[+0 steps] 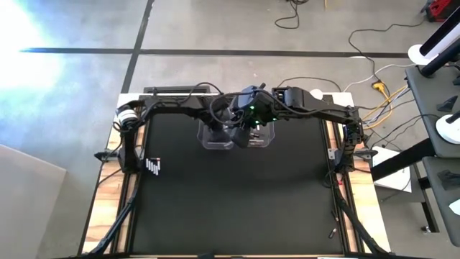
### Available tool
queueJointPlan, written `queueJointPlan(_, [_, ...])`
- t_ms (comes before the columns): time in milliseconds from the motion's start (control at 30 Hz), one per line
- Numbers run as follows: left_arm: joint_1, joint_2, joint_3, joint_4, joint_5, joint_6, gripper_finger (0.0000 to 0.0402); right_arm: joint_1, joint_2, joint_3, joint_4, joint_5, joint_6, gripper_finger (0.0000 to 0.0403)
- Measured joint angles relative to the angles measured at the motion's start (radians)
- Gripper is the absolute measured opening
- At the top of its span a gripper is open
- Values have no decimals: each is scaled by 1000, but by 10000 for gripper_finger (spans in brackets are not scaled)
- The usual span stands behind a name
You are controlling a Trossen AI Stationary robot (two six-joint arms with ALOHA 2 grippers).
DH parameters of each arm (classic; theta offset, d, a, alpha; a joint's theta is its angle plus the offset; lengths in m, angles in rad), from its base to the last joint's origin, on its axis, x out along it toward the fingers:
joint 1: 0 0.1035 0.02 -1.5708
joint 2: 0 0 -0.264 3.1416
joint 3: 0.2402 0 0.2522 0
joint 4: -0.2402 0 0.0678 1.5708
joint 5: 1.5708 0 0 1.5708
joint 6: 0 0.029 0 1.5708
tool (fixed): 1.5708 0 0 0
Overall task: Sort batteries
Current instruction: Put the white battery into the left transparent bin
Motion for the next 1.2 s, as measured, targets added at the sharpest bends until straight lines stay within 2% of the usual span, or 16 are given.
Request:
queueJointPlan(400, [-17,51,3,26,2,-1,21,0,0,0,-1,-3,1,109])
queueJointPlan(900, [-17,49,0,29,-2,-1,25,0,0,0,0,-2,2,137])
queueJointPlan(1200, [-18,36,-2,29,-23,5,62,0,-6,-2,-54,-2,32,165])
